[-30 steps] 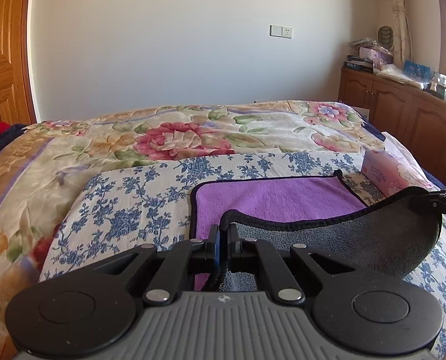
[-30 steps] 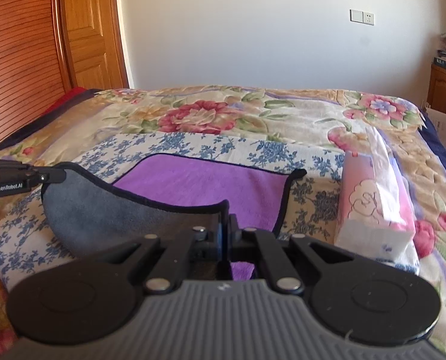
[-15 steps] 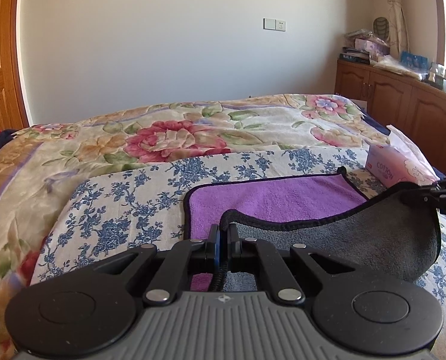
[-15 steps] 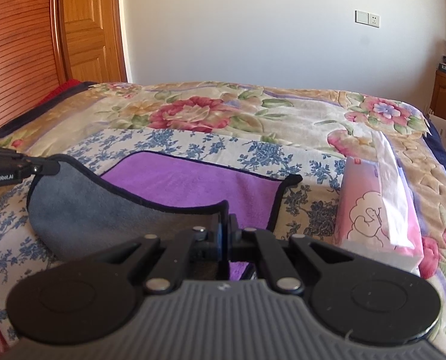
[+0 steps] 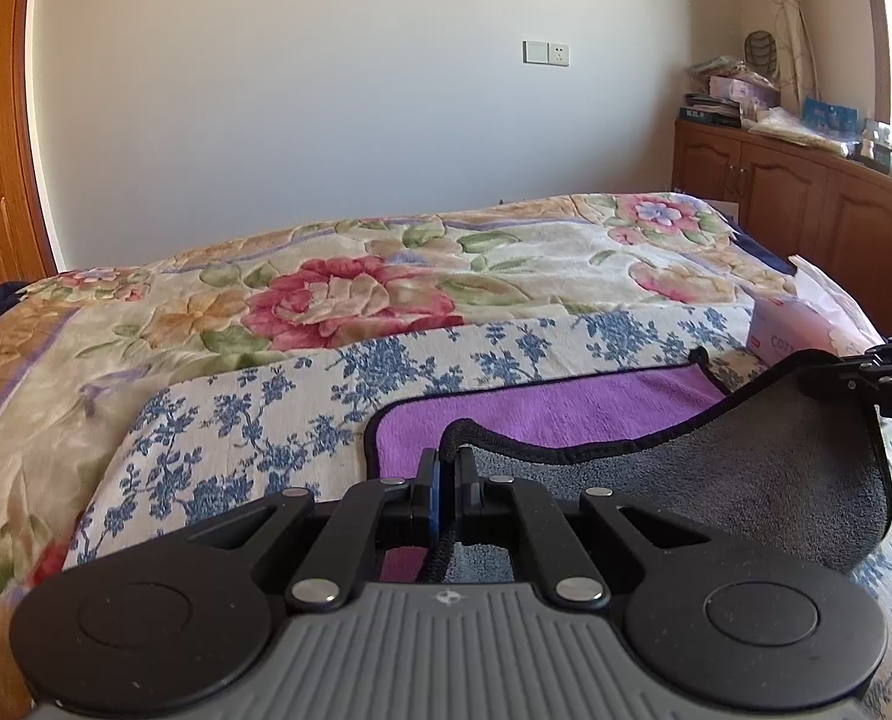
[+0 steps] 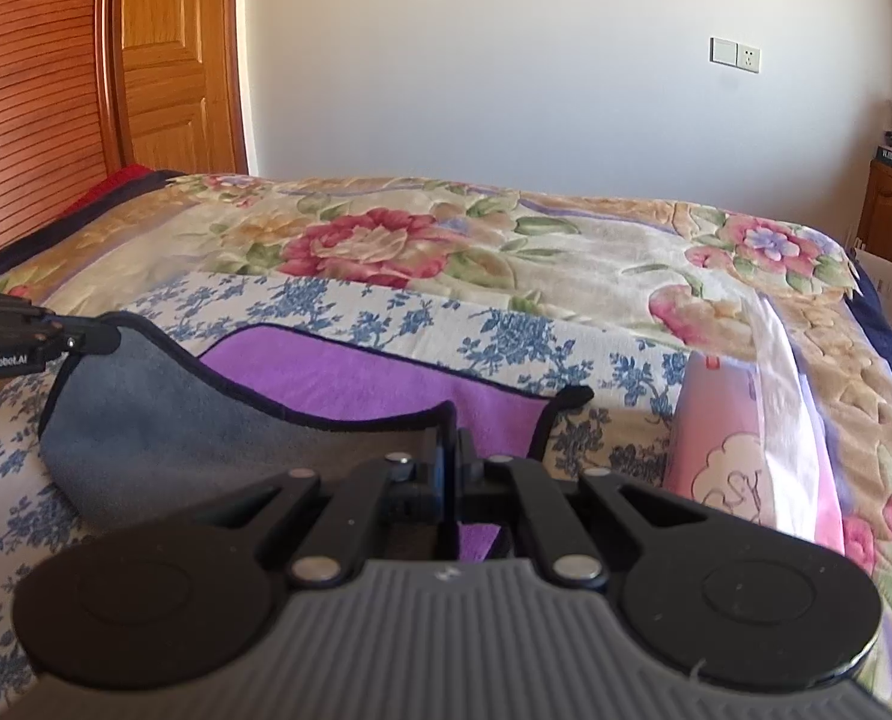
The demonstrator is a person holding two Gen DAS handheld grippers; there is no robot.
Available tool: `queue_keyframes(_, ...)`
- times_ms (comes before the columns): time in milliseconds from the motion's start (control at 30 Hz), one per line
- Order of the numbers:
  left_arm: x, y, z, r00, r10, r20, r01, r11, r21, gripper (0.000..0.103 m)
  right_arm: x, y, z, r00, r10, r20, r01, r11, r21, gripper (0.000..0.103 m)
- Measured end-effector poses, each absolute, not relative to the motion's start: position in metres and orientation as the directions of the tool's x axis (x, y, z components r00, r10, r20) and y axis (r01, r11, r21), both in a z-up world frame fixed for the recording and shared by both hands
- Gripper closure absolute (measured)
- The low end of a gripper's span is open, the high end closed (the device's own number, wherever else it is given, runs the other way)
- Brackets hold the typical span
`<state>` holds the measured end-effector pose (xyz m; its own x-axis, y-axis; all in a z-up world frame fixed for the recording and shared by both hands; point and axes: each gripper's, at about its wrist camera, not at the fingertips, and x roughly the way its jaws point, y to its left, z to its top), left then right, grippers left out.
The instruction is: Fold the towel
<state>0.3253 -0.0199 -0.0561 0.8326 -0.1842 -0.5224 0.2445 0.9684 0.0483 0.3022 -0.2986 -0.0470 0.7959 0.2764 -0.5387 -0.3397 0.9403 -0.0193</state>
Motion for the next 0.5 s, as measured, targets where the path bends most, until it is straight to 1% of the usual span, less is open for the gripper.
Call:
queue_keyframes(200, 0.338, -0.018, -0.052, 0.840, -0.189, -0.509, 0.235, 0.972, 0.027, 0.098, 0.312, -0.300, -0.046, 0.811, 0.272, -0.518, -0.333, 0.943, -0.026, 0.099)
queue_keyframes(500, 0.360, -0.024, -0.055, 0.844, -0.176, -0.506, 0.234, 0.971, 0.053, 0.098, 0.327, -0.302, -0.050, 0.823, 0.249, -0.511, -0.320, 0.946, -0.053, 0.099)
